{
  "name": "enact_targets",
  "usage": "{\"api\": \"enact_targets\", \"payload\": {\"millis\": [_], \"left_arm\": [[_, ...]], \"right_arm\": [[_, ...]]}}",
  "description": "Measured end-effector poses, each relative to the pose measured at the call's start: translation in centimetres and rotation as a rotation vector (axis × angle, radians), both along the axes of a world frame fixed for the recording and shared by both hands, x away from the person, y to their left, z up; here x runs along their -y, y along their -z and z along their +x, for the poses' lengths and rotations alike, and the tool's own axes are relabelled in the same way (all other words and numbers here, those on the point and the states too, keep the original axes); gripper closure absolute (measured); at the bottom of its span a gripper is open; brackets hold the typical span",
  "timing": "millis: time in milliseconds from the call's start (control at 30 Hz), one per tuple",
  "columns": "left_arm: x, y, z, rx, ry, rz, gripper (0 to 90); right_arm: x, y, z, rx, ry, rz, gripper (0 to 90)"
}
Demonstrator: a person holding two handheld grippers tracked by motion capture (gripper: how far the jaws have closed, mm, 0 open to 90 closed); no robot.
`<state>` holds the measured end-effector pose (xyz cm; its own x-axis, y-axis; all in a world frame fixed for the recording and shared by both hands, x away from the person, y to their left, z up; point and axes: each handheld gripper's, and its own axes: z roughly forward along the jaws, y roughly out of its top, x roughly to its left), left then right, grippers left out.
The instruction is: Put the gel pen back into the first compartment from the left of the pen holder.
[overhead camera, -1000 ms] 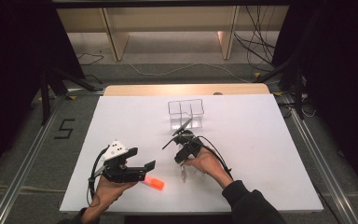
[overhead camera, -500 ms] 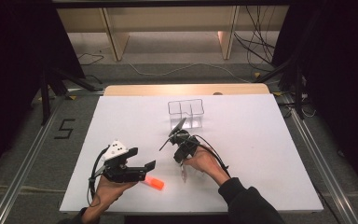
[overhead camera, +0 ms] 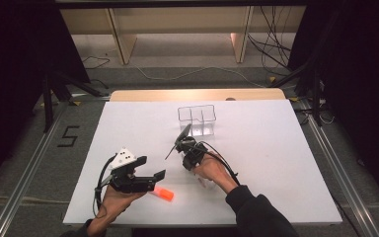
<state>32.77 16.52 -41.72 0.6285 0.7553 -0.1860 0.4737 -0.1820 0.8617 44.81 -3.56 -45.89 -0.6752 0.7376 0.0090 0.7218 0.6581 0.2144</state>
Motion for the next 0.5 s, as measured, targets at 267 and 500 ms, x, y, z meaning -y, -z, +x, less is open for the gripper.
{"api": "enact_targets", "payload": {"millis": [267, 500], "left_arm": [[0.07, 0.0, 0.06, 0.004, 0.004, -0.001, 14.8], [0.01, -0.01, 0.08, 0.006, 0.005, -0.005, 14.8]], "right_arm": [[-0.07, 0.02, 0.13, 0.004, 0.013, 0.017, 79.6], [0.2, -0.22, 0.52, 0.017, 0.021, 0.081, 80.0]]}}
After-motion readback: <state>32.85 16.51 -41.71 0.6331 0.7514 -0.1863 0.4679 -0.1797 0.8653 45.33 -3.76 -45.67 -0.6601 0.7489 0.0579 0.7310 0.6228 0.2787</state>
